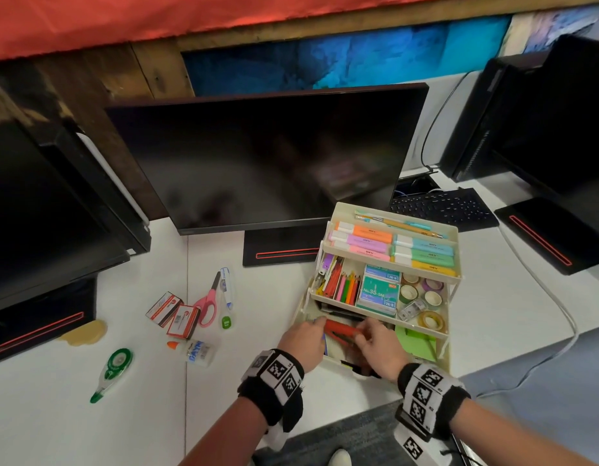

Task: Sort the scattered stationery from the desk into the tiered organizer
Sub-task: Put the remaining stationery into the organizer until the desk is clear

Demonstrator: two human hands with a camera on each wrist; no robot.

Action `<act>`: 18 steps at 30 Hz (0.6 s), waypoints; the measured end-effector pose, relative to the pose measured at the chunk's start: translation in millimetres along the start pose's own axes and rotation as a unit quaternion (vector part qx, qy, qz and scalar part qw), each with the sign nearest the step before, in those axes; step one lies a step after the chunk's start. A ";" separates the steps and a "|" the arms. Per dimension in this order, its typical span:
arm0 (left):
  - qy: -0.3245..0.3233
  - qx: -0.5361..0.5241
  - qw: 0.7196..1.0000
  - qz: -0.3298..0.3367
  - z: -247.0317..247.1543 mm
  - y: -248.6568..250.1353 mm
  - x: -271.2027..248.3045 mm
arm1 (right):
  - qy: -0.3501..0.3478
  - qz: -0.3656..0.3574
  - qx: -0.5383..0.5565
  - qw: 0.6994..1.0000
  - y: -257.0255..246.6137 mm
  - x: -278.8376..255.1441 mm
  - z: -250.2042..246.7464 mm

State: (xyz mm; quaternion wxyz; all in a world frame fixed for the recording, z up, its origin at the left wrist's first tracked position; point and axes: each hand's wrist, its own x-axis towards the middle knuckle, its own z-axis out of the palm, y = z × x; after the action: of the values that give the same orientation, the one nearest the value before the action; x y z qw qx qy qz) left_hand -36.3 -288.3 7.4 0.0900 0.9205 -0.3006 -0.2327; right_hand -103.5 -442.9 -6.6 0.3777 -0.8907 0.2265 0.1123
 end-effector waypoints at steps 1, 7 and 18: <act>0.003 -0.004 1.000 0.004 -0.1 0.2 -0.1 | 0.005 -0.022 -0.007 1.000 1.0 -4.5 1.1; -0.010 0.005 1.000 0.008 0.7 -2.6 5.2 | 0.079 -0.193 -0.185 0.960 -7.4 -19.4 -4.0; -0.014 0.041 0.999 0.015 0.6 -3.0 3.3 | -0.031 -0.164 -0.216 0.962 -42.0 -4.5 19.2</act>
State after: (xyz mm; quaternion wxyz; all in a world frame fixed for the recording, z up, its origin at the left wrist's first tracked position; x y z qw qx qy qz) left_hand -32.7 -287.9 4.7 0.0514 0.9155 -0.3247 -0.2321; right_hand -87.5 -401.9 8.0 0.1968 -0.9721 0.0358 0.1224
